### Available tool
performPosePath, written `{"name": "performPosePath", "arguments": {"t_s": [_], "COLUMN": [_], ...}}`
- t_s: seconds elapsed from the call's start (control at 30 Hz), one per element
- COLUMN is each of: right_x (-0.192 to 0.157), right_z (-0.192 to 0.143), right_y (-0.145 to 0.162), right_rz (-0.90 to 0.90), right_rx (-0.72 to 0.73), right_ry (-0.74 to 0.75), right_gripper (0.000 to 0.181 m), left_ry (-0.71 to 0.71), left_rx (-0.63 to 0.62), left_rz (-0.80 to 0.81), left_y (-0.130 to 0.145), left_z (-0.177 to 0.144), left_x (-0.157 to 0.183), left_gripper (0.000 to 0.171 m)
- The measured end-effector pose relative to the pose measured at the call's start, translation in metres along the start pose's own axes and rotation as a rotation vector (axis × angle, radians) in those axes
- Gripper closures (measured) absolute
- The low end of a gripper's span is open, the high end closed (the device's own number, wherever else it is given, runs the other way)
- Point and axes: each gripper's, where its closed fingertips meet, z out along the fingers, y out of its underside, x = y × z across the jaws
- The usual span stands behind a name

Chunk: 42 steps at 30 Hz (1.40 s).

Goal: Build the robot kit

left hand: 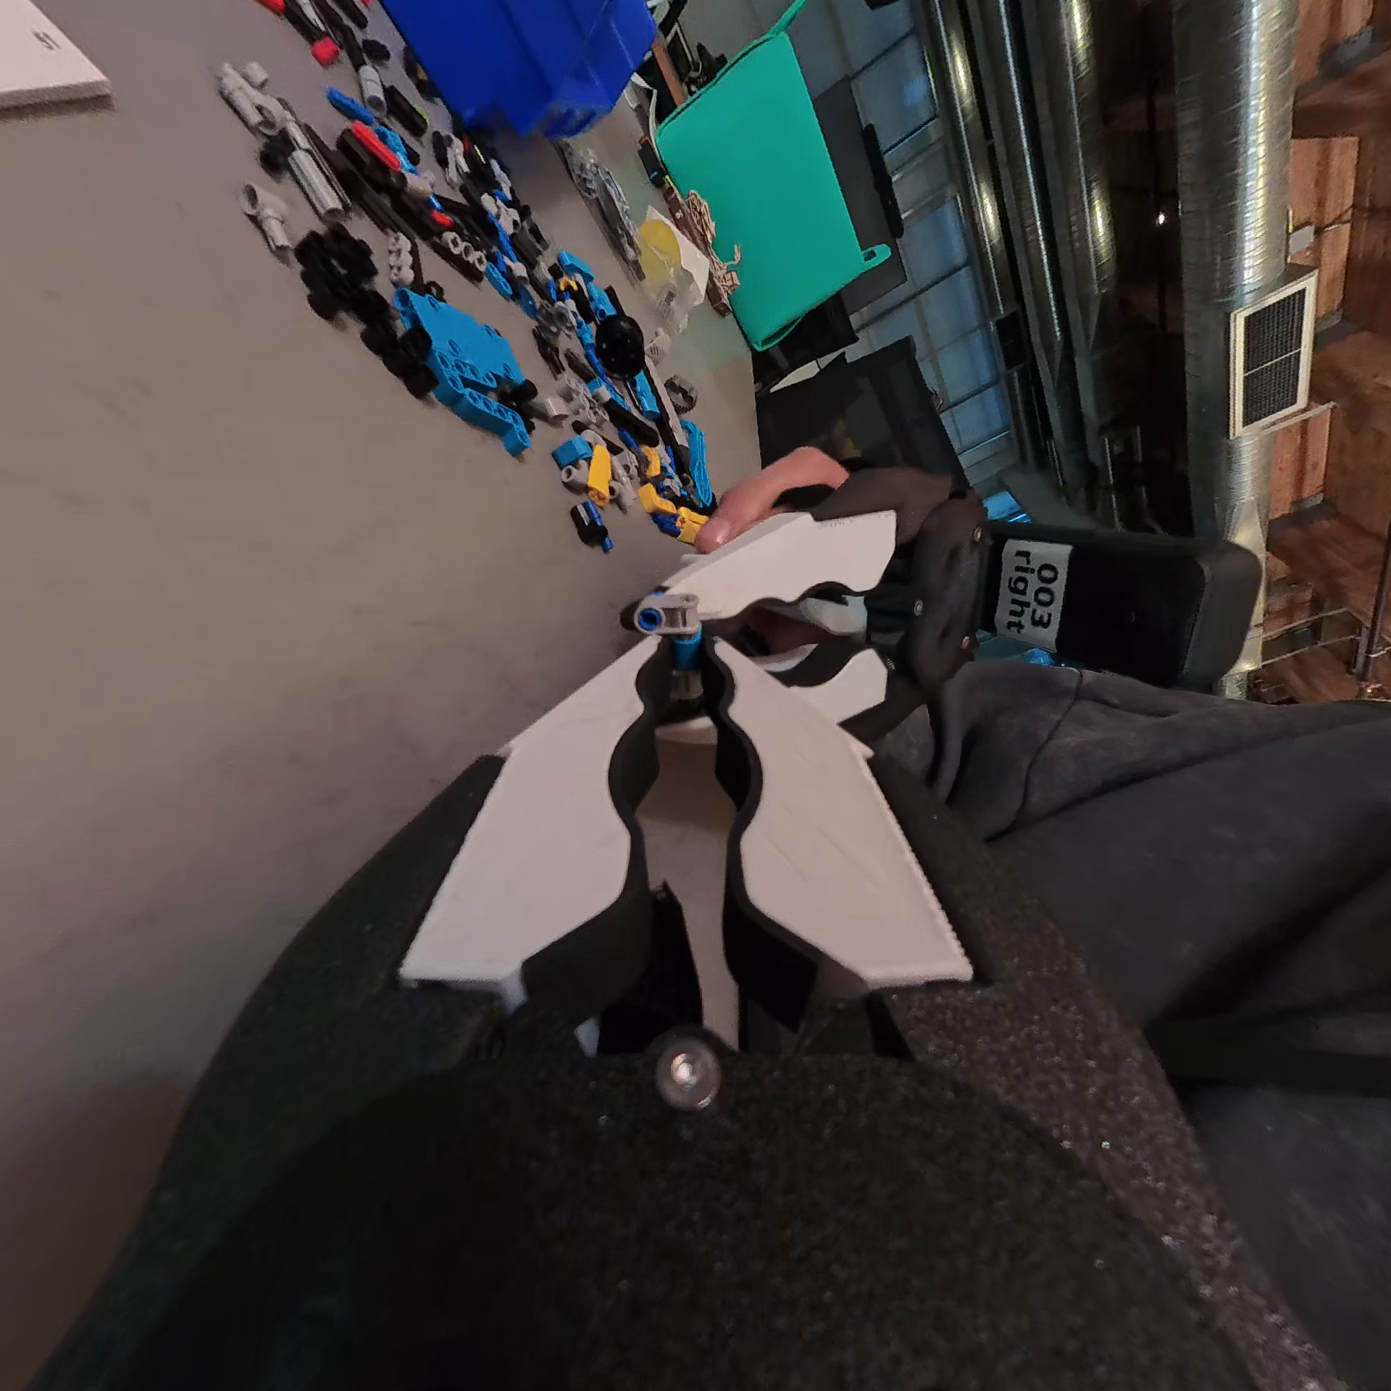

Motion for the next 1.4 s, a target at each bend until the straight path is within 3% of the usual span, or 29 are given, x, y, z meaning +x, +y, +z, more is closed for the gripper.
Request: {"name": "performPosePath", "arguments": {"t_s": [0.2, 0.93, 1.07, 1.13, 1.4], "right_x": [-0.001, -0.004, -0.001, 0.007, 0.0], "right_z": [0.002, -0.001, -0.003, -0.005, -0.006], "right_y": [0.009, 0.003, -0.004, -0.008, -0.011], "right_rz": [-0.02, -0.033, 0.046, 0.036, 0.062], "right_rx": [-0.065, -0.058, 0.025, 0.04, 0.092], "right_ry": [-0.001, -0.032, -0.049, 0.008, -0.049], "right_gripper": [0.159, 0.169, 0.165, 0.151, 0.141], "left_ry": [-0.093, -0.034, 0.041, 0.05, 0.105], "left_rx": [-0.007, 0.022, 0.04, 0.04, 0.034], "left_rz": [0.056, 0.072, 0.019, 0.007, -0.029], "left_y": [0.005, 0.003, -0.002, -0.002, -0.003], "left_z": [0.005, 0.002, -0.002, -0.003, -0.006], "left_x": [-0.008, 0.001, 0.007, 0.008, 0.013], "left_gripper": [0.165, 0.165, 0.165, 0.166, 0.166]}}
